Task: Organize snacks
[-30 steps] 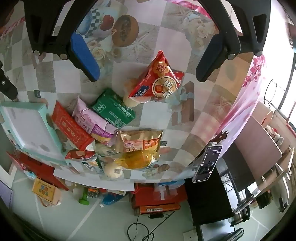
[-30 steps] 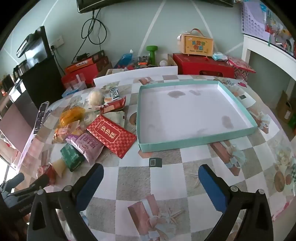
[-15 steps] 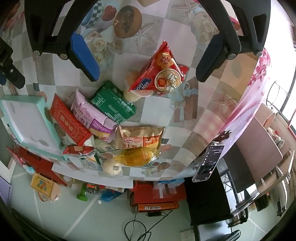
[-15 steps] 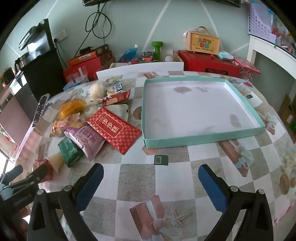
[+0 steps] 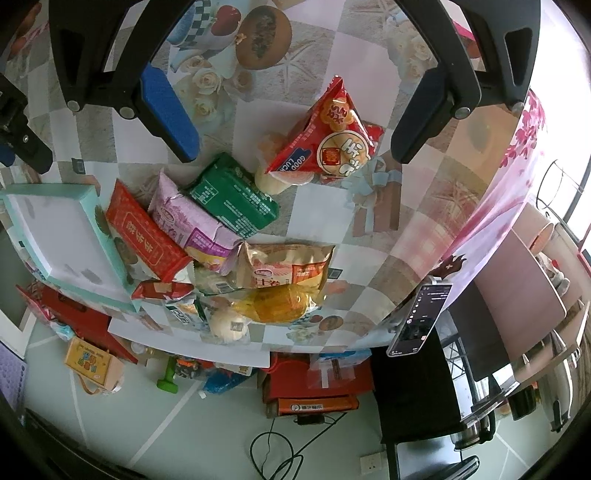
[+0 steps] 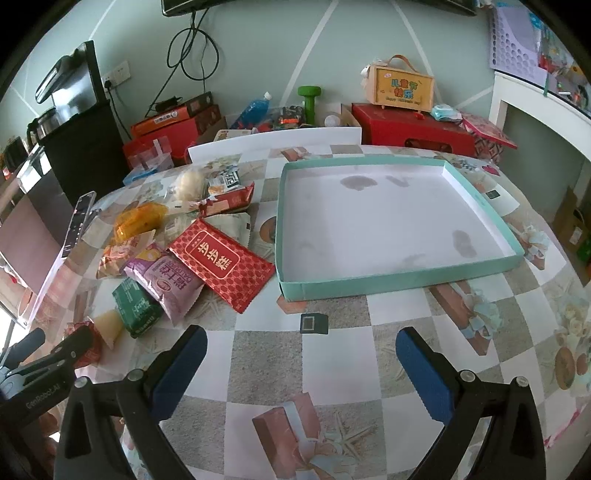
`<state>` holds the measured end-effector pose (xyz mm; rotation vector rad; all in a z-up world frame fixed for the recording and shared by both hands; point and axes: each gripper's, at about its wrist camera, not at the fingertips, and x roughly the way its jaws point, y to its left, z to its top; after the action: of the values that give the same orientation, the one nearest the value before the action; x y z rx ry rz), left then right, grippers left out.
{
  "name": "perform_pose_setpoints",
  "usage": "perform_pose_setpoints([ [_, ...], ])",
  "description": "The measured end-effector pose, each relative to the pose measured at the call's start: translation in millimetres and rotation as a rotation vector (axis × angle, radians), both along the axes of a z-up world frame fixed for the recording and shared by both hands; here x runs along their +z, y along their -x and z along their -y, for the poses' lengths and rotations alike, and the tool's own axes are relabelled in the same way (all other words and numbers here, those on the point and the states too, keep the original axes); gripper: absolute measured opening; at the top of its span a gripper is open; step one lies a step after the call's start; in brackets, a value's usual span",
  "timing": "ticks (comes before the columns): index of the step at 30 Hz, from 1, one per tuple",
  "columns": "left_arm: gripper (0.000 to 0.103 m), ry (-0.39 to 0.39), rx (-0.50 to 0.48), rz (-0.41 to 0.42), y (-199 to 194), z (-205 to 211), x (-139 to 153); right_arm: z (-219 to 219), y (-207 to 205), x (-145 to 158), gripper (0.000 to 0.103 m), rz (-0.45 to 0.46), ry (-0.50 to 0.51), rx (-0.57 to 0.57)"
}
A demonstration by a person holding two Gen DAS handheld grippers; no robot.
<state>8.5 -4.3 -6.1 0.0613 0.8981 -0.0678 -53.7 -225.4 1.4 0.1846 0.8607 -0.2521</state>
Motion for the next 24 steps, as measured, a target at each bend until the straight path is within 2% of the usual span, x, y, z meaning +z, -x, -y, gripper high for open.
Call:
perform_pose_setpoints([
  [24,0.103,0.002,0.01,0.011,0.5,-0.8,1.3,0.5,-0.2,-0.1,0.103,0.0,-0.003,0.005],
])
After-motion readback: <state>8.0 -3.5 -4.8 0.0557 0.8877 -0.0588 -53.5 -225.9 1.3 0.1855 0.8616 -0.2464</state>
